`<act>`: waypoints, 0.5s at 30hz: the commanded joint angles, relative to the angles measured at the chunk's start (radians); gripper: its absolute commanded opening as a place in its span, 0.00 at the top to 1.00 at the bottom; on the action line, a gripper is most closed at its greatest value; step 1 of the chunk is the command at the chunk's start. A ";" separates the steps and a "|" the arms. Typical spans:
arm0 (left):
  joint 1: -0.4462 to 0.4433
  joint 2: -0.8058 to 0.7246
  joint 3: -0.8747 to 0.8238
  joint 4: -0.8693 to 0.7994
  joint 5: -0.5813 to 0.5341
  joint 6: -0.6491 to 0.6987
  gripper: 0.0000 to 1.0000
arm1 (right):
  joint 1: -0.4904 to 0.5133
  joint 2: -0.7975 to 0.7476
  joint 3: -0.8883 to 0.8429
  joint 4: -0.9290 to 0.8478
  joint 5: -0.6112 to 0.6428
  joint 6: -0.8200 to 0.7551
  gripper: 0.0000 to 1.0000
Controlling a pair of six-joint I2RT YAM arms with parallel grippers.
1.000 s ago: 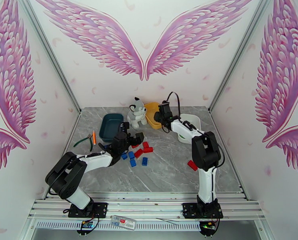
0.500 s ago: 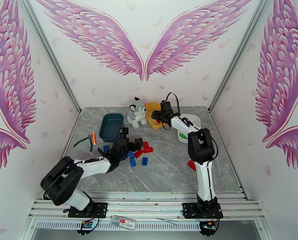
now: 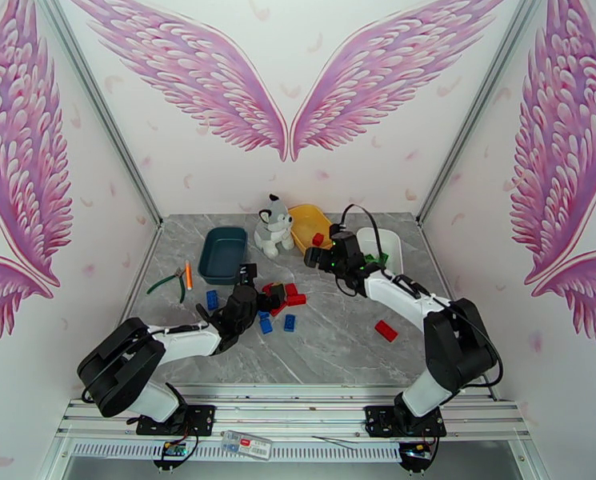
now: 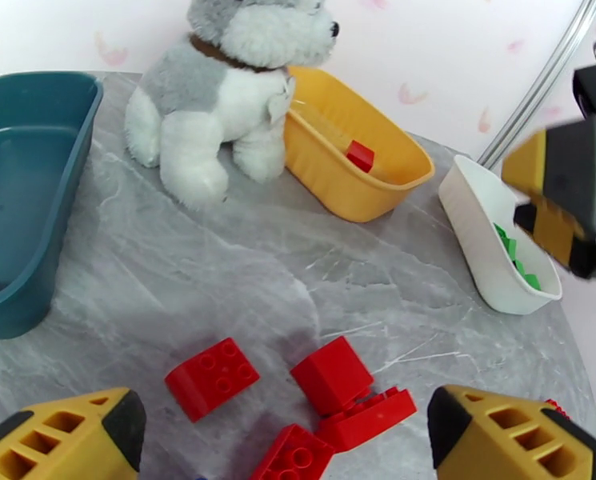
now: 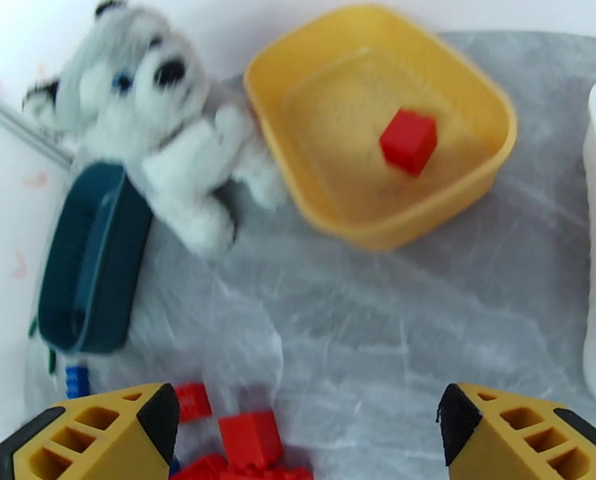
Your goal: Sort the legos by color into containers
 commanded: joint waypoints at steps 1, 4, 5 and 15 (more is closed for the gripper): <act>0.003 -0.026 -0.031 0.049 -0.031 -0.011 0.01 | 0.056 -0.009 -0.082 0.029 0.061 -0.016 0.06; 0.018 -0.027 -0.054 0.066 -0.028 -0.017 0.01 | 0.115 0.021 -0.093 0.020 0.087 -0.037 0.07; 0.028 -0.027 -0.065 0.074 -0.020 -0.023 0.01 | 0.134 0.034 -0.086 0.014 0.101 -0.051 0.09; 0.097 0.017 -0.118 0.156 0.076 -0.057 0.01 | 0.219 0.194 0.102 -0.077 0.168 -0.158 0.29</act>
